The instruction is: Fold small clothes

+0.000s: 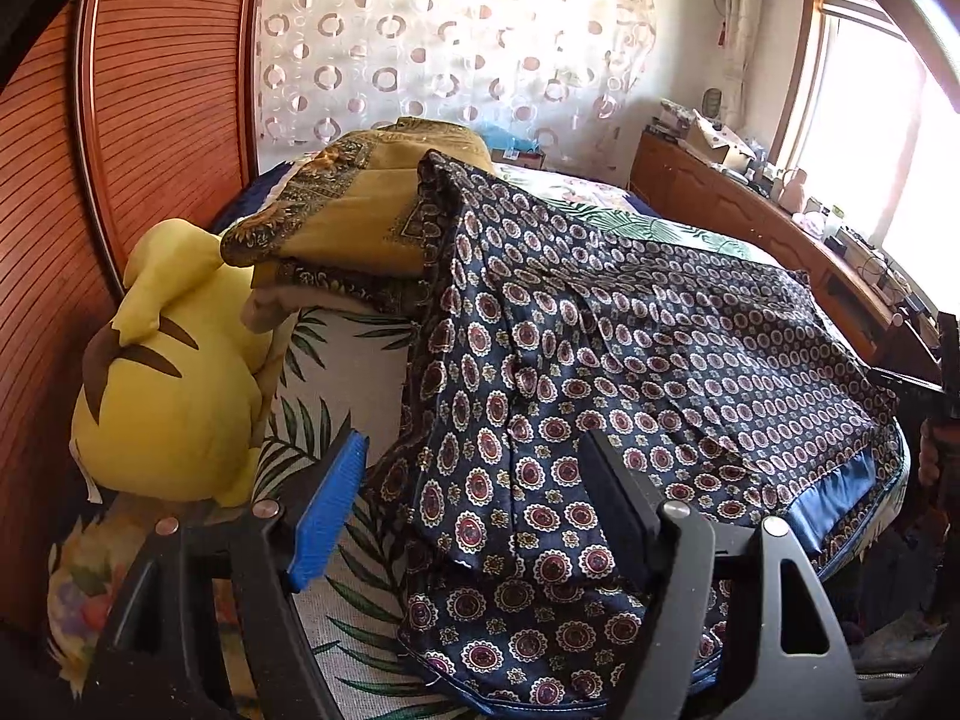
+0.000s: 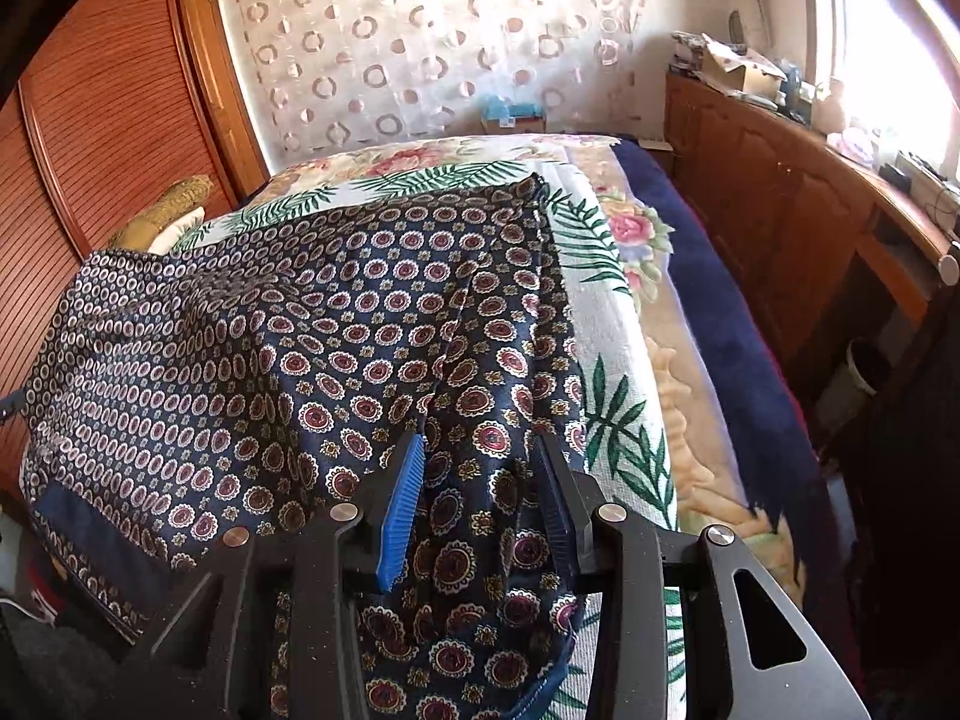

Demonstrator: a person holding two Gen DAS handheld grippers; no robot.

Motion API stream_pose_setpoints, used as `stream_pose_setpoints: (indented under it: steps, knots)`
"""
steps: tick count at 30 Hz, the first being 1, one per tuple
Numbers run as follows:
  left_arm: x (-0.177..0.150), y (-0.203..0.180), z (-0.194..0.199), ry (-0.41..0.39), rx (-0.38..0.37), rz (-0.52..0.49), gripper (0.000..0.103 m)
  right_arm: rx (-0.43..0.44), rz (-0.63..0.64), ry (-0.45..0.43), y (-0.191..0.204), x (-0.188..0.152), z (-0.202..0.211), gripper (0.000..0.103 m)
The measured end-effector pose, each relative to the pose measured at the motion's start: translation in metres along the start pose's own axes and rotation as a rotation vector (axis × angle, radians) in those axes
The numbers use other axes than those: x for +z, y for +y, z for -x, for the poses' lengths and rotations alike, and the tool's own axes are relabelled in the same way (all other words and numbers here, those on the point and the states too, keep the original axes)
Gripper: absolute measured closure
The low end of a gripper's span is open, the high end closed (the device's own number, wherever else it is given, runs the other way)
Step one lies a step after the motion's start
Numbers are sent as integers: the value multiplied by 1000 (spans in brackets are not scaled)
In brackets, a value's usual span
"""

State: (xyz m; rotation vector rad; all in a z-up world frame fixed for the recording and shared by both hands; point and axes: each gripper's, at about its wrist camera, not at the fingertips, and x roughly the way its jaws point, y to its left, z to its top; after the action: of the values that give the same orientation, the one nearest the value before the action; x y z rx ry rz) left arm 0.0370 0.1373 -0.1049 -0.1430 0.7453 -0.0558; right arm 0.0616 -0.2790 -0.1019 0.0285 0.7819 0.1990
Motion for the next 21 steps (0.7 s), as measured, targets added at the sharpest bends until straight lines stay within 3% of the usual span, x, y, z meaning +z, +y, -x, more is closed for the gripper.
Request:
stream_pose_setpoints:
  steps: [2,7,10,21]
  knots:
    - [0,1,-1,1,5,3,29,-2,11,3,2,0,0,66]
    - [0,-1,-2,1,14,-7,29,4,45,-1,4,-3,-7,90]
    - [-1,-2,-2,2,19,-13,29,20,60,-15,5,-5,2,98]
    - [-2,4,-4,9,26,0,29,-23,48,-88,-10,-11,39,101]
